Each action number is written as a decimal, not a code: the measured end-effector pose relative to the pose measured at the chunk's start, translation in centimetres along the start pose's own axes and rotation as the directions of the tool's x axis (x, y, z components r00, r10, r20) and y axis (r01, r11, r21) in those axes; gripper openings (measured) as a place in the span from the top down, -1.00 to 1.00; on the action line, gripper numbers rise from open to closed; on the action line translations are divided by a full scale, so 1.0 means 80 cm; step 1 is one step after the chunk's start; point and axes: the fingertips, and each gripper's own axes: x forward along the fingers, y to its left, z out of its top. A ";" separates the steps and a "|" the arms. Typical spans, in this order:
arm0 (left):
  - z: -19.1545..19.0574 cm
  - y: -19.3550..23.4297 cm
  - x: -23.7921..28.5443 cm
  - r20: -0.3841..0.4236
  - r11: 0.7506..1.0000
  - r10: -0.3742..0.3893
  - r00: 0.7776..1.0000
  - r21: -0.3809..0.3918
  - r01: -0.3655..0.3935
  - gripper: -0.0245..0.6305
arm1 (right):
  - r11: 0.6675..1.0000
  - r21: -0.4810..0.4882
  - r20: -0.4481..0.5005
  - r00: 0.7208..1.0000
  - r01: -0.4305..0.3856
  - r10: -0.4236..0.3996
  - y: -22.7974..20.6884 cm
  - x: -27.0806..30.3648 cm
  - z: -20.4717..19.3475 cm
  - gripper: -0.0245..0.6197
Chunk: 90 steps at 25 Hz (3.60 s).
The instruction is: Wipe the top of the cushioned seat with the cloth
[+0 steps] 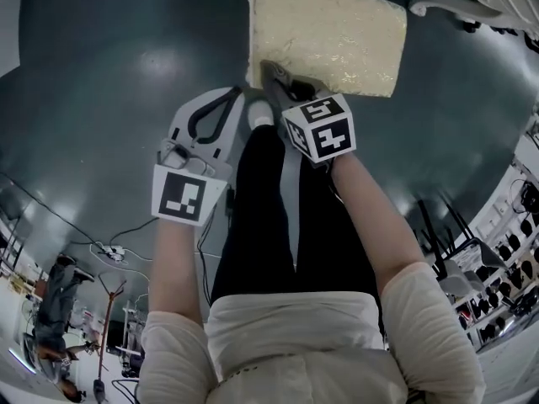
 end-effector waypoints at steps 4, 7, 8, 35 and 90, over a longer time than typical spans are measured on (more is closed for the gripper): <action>-0.012 0.011 -0.009 0.003 1.000 -0.004 1.000 -0.010 0.004 0.92 | 1.000 -0.015 -0.016 1.000 -0.009 0.009 0.014 0.027 0.008 0.84; -0.017 0.013 -0.008 0.010 1.000 -0.012 1.000 -0.022 0.012 0.92 | 1.000 -0.010 -0.021 1.000 -0.003 0.002 0.012 0.037 0.012 0.84; -0.019 0.013 -0.007 0.013 0.999 -0.012 1.000 -0.030 0.012 0.92 | 1.000 -0.006 -0.022 1.000 0.000 -0.001 0.010 0.039 0.012 0.84; 0.016 -0.069 0.074 0.018 0.998 -0.056 0.998 -0.041 0.056 0.92 | 0.998 0.038 0.015 0.998 0.059 -0.060 -0.112 -0.027 -0.030 0.84; 0.140 -0.269 0.201 0.049 0.981 -0.177 0.983 0.087 0.172 0.92 | 0.970 0.136 0.103 0.971 0.200 -0.215 -0.317 -0.254 -0.090 0.84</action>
